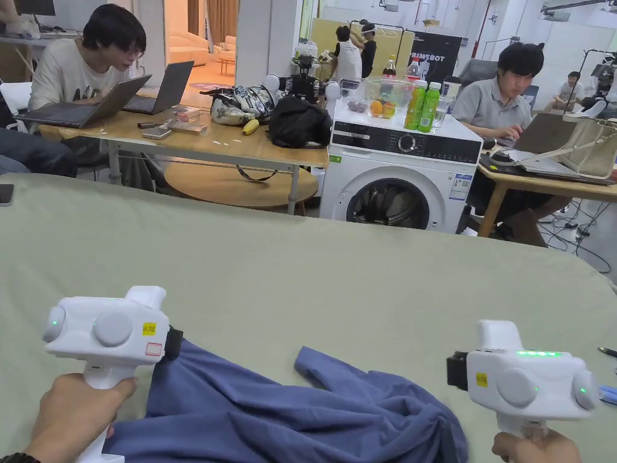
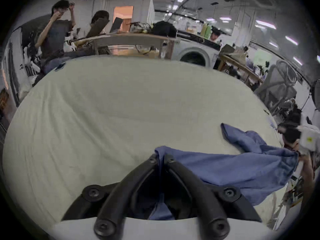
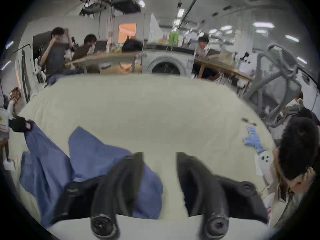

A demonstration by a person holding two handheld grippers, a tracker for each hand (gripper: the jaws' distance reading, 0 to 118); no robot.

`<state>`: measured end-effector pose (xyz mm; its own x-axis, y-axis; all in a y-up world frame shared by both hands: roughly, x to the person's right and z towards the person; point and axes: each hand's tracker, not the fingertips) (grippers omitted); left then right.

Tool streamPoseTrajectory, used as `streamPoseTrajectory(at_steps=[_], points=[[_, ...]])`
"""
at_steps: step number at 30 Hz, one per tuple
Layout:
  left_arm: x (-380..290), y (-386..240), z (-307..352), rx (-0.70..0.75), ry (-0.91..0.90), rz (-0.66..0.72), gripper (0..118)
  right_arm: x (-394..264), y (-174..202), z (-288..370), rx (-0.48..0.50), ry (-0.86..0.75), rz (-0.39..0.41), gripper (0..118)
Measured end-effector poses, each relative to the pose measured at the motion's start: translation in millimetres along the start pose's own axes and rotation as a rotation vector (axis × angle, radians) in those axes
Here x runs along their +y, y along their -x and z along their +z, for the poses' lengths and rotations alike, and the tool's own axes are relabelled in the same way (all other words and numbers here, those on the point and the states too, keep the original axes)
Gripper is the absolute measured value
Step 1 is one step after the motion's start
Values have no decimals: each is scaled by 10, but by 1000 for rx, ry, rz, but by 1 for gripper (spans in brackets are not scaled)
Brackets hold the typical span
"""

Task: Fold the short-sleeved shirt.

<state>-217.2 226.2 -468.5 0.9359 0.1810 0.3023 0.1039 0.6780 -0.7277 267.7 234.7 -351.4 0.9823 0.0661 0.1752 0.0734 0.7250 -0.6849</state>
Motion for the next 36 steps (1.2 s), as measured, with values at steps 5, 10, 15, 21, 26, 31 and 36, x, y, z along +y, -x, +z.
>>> streamPoseTrajectory(at_steps=[5, 10, 15, 21, 26, 31, 36], points=[[-110, 27, 181, -13, -31, 30, 0, -87, 3, -561, 82, 198, -4, 53], [-223, 55, 120, 1, -2, 14, 0, -125, 146, -701, 76, 211, 49, 37], [-266, 62, 109, 4, 2, 18, 0, -118, 135, -632, 67, 163, 36, 0], [-119, 189, 349, 3, -75, 37, 0, 88, -177, -145, -30, -75, -24, 0], [103, 327, 645, 47, -138, -4, 0, 344, -456, 334, -65, -147, -75, 0], [345, 386, 982, 74, -192, 26, 0, 502, -592, 712, -104, -230, -78, 0], [709, 416, 1251, 89, -231, 20, 0, 808, -592, 1035, -108, -286, -74, 0]])
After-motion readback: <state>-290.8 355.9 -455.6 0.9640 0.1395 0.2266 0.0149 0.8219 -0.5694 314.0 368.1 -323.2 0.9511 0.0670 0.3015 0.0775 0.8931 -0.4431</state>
